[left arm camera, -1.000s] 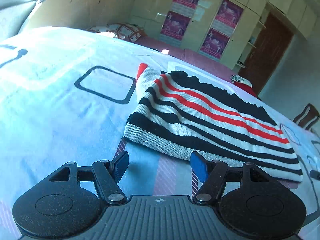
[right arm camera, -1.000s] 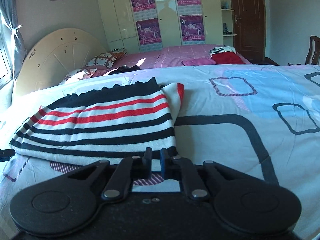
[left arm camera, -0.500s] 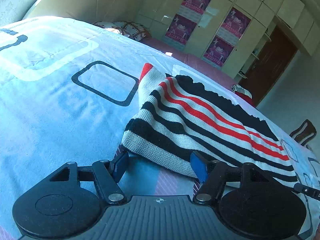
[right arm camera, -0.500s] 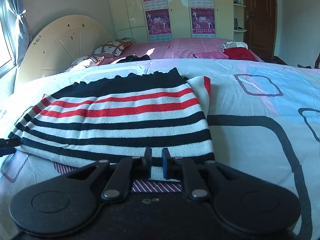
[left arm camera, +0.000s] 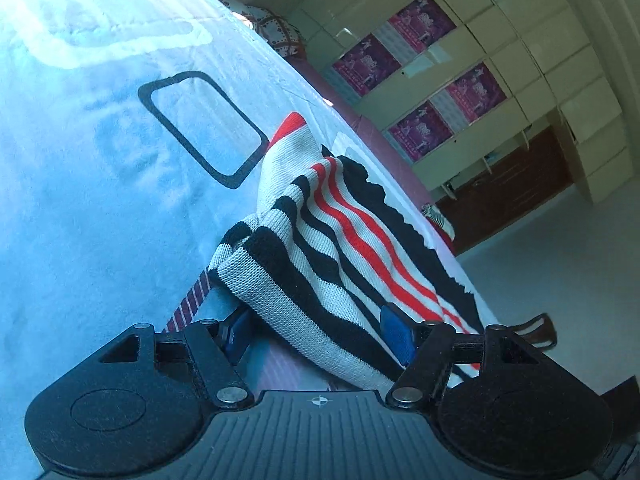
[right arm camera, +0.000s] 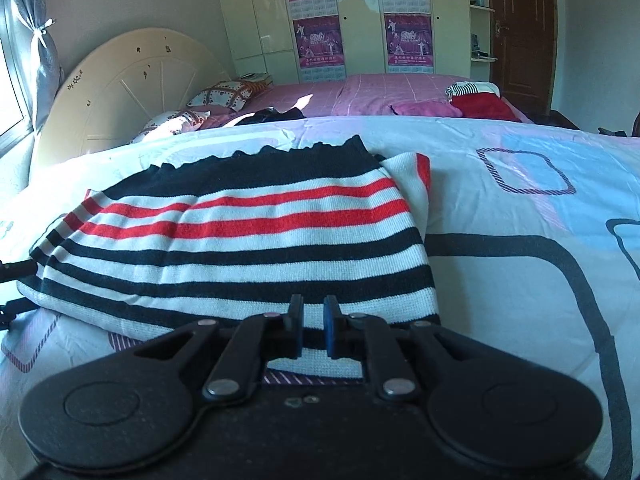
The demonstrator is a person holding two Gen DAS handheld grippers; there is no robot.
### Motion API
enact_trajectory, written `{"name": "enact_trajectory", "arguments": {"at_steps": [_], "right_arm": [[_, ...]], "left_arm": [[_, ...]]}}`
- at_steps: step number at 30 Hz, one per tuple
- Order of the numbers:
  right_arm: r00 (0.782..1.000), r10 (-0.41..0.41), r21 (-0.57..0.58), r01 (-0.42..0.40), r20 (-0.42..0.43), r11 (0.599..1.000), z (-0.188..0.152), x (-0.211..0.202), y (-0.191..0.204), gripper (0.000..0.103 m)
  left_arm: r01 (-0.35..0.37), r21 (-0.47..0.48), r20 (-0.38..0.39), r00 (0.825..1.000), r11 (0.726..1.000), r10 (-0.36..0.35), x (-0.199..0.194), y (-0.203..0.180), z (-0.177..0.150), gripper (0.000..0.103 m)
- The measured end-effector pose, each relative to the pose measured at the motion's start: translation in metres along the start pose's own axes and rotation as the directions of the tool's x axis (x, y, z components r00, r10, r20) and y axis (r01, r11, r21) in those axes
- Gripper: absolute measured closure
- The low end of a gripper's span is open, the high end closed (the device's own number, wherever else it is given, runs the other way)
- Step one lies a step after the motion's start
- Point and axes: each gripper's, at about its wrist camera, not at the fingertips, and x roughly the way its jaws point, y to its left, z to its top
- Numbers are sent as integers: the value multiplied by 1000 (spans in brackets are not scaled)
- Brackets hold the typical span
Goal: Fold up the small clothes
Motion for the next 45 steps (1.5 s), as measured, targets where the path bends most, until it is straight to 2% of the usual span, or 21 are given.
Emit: {"name": "enact_trajectory", "arguments": {"at_steps": [7, 8, 9, 11, 18, 22, 25, 28, 32, 33, 36, 41, 45], "right_arm": [[997, 81, -25, -81, 13, 996, 13, 10, 23, 92], [996, 93, -33, -92, 11, 995, 17, 14, 29, 92], [995, 102, -40, -102, 6, 994, 21, 20, 35, 93], [992, 129, -48, -129, -7, 990, 30, 33, 49, 94], [987, 153, -77, -156, -51, 985, 58, 75, 83, 95], [984, 156, -88, -164, -90, 982, 58, 93, 89, 95], [981, 156, -83, -166, -114, 983, 55, 103, 90, 96], [981, 153, -78, -162, -117, 984, 55, 104, 89, 99], [981, 152, -60, -160, -119, 985, 56, 104, 84, 100], [981, 153, -49, -160, -117, 986, 57, 104, 83, 101], [982, 152, -45, -158, -111, 986, 56, 102, 79, 101], [977, 174, -11, -177, -125, 984, 58, 110, 74, 101], [969, 210, -14, -213, -129, 977, 58, 112, 68, 102]], "left_arm": [[29, -69, 48, 999, 997, -26, 25, -7, -8, 36], [30, -89, 43, 999, 996, -27, 30, -8, -8, 53], [20, -115, 30, 999, 993, -17, 37, -7, -8, 76], [16, -179, 33, 999, 984, -10, 48, -2, -9, 83], [55, -172, 70, 997, 984, -44, 54, 4, -11, 80], [49, -187, 72, 997, 981, -36, 61, 2, -4, 79], [65, -236, 74, 996, 970, -49, 66, 7, -2, 79], [67, -256, 82, 996, 964, -48, 67, 11, -2, 79], [41, -195, 99, 995, 980, -22, 74, 5, -4, 80], [37, -186, 107, 994, 982, -17, 72, 4, -6, 86], [18, -149, 111, 994, 989, -1, 73, -1, -4, 87], [1, -136, 102, 995, 991, 13, 72, -5, -1, 87], [-35, -139, 116, 992, 990, 51, 68, -10, -4, 82]]}}
